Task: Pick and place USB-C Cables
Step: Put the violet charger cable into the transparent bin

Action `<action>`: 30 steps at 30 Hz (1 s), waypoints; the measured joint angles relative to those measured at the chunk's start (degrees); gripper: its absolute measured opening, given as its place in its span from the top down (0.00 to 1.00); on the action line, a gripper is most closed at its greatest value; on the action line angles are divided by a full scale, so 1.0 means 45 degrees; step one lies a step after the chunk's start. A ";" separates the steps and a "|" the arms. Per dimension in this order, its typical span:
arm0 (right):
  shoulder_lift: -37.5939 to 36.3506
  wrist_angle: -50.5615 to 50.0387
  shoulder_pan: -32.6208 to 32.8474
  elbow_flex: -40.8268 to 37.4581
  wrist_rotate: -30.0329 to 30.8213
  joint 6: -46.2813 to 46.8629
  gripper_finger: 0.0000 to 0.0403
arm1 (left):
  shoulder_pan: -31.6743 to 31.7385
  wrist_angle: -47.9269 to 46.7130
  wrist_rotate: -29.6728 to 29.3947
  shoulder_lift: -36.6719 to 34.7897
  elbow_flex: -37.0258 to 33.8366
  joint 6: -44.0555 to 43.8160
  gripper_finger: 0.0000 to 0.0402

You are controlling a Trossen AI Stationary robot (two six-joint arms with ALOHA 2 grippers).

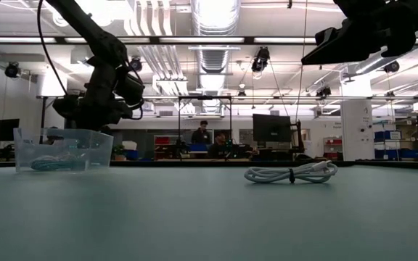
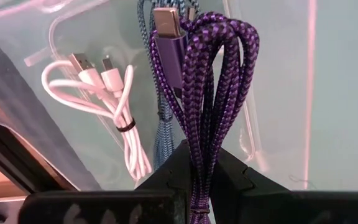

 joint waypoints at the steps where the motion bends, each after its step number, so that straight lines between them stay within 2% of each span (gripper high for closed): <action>1: 0.0000 0.0001 0.0000 -0.0001 0.0000 0.0000 0.86 | 0.0000 -0.0008 0.0004 0.0000 -0.0011 0.0000 0.96; 15: 0.0000 0.0000 -0.0002 -0.0003 0.0000 0.0010 0.86 | 0.0000 0.0252 -0.0001 0.0086 -0.0011 -0.0036 0.96; 30: 0.0000 -0.0005 0.0000 -0.0005 0.0004 0.0005 0.86 | 0.0000 0.0307 -0.0006 0.1181 -0.0011 0.0274 0.96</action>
